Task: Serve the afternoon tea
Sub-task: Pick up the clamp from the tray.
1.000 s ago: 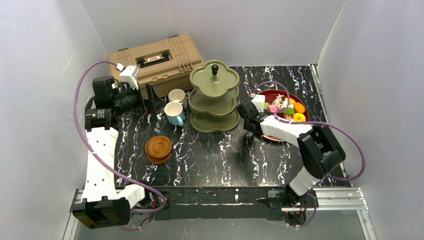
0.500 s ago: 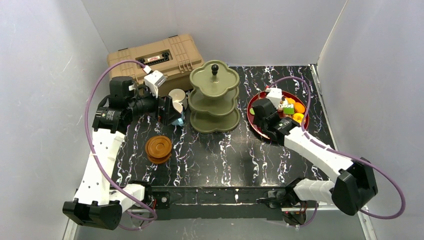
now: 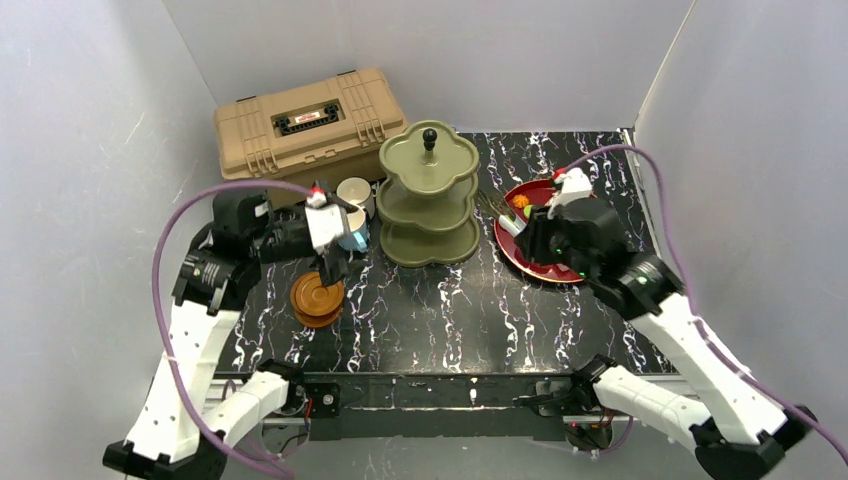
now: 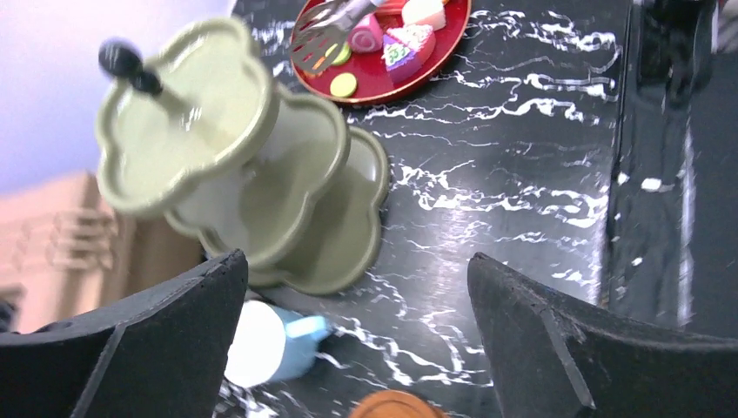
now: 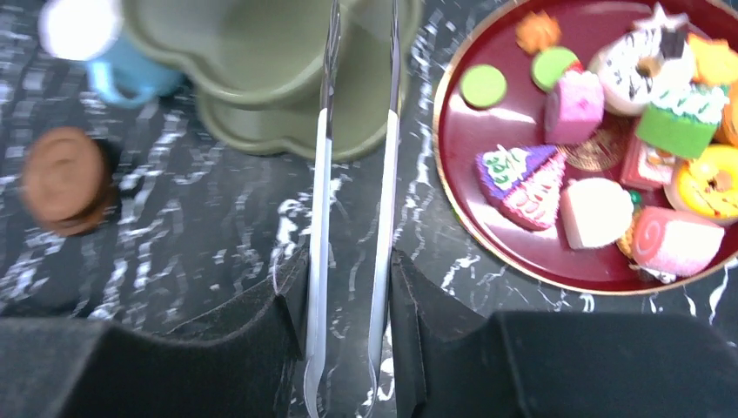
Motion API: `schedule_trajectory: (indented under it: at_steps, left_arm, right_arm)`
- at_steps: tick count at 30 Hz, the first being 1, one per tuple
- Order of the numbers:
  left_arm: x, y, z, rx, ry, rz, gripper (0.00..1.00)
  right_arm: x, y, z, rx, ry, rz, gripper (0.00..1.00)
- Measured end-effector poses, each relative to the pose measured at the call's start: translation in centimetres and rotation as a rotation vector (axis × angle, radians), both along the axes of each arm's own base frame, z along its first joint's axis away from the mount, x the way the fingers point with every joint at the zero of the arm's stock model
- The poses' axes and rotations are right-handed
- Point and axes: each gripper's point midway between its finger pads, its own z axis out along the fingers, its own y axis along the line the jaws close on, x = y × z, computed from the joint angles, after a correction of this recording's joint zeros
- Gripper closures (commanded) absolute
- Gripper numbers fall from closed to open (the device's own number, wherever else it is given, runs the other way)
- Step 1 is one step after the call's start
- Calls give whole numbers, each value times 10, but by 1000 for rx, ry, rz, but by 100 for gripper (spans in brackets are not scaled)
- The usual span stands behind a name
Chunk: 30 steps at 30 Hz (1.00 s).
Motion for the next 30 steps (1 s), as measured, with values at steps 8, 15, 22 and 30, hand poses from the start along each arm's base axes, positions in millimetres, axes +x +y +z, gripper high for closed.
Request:
schedule_trajectory:
  at_steps: [8, 15, 22, 30]
  left_arm:
    - [-23, -42, -2, 65, -408, -298, 6]
    - [-35, -120, -4, 86, -610, -469, 13]
    - [-33, -152, -19, 149, -641, -447, 15]
    - [-36, -165, -25, 194, -655, -347, 28]
  right_arm:
    - [-64, 7, 87, 183, -58, 227, 80]
    - [-98, 28, 85, 224, 74, 419, 78]
    - [-109, 44, 86, 256, 143, 520, 76]
    - [-110, 64, 93, 304, 172, 614, 76]
